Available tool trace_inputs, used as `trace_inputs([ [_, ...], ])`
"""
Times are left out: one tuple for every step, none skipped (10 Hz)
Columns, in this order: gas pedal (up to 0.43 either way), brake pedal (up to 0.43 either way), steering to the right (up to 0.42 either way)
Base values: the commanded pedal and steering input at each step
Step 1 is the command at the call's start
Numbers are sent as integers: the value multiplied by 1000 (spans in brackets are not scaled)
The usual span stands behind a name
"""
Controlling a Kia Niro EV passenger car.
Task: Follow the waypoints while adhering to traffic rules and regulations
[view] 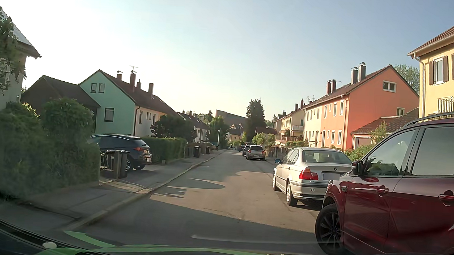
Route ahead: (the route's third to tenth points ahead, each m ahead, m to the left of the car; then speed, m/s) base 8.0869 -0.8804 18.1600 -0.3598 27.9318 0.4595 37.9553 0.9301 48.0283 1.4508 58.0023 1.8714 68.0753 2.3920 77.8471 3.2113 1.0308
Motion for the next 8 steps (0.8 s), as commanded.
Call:
trace_inputs([
  [0, 6, -72],
  [0, 0, -70],
  [0, 6, -67],
  [0, 18, -66],
  [0, 55, -65],
  [0, 79, -65],
  [0, 98, -64],
  [0, 134, -62],
])
